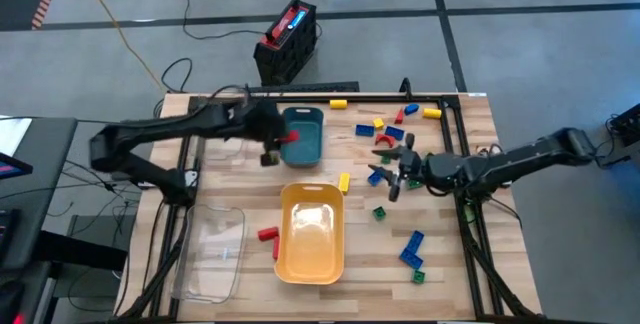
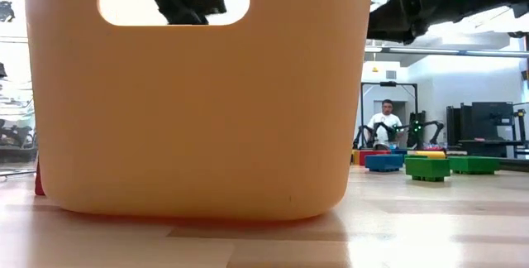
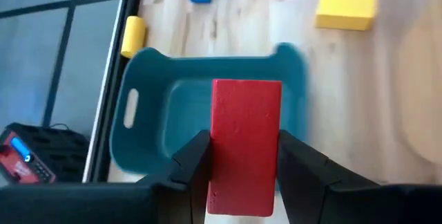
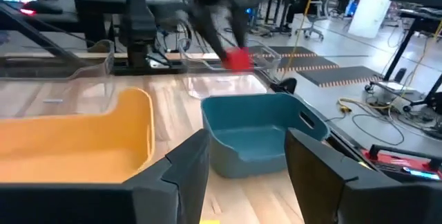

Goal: Sort blocks
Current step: Put the red rectangular wooden block into the blue bin

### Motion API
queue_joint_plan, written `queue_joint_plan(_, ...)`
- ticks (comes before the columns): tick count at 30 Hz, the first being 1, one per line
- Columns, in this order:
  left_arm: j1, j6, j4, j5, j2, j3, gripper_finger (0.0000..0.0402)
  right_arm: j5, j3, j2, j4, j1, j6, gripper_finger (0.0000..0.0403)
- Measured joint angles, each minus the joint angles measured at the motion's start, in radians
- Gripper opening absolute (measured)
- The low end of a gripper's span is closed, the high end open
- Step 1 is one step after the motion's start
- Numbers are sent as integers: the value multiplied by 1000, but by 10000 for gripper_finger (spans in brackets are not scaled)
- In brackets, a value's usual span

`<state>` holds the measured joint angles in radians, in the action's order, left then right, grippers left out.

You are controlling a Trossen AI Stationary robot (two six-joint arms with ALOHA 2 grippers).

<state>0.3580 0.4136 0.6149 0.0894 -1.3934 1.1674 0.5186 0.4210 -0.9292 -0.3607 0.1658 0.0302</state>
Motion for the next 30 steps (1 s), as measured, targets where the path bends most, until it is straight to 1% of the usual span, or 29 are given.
queue_joint_plan(4, 81, 51, -4, -90, -155, 76, 125, -1, 29, -54, -15, 24, -4, 198)
queue_joint_plan(9, 136, 95, 15, -137, -319, 156, 125, -1, 61, -117, -40, 47, -14, 198)
queue_joint_plan(14, 166, 137, 24, -141, -419, 200, 125, -1, 79, -154, -37, 66, -30, 198)
queue_joint_plan(19, 187, 151, 32, -162, -501, 226, 125, -1, 82, -157, -39, 69, -29, 198)
queue_joint_plan(21, 187, 150, 45, -162, -531, 231, 140, -1, 82, -153, -36, 68, -24, 198)
queue_joint_plan(24, 182, 145, 61, -162, -555, 231, 181, -1, 82, -146, -34, 61, -22, 198)
queue_joint_plan(27, 182, 142, 72, -159, -555, 231, 216, -1, 82, -143, -31, 61, -15, 198)
queue_joint_plan(30, 182, 147, 89, -159, -535, 231, 233, -1, 82, -143, -30, 60, -3, 198)
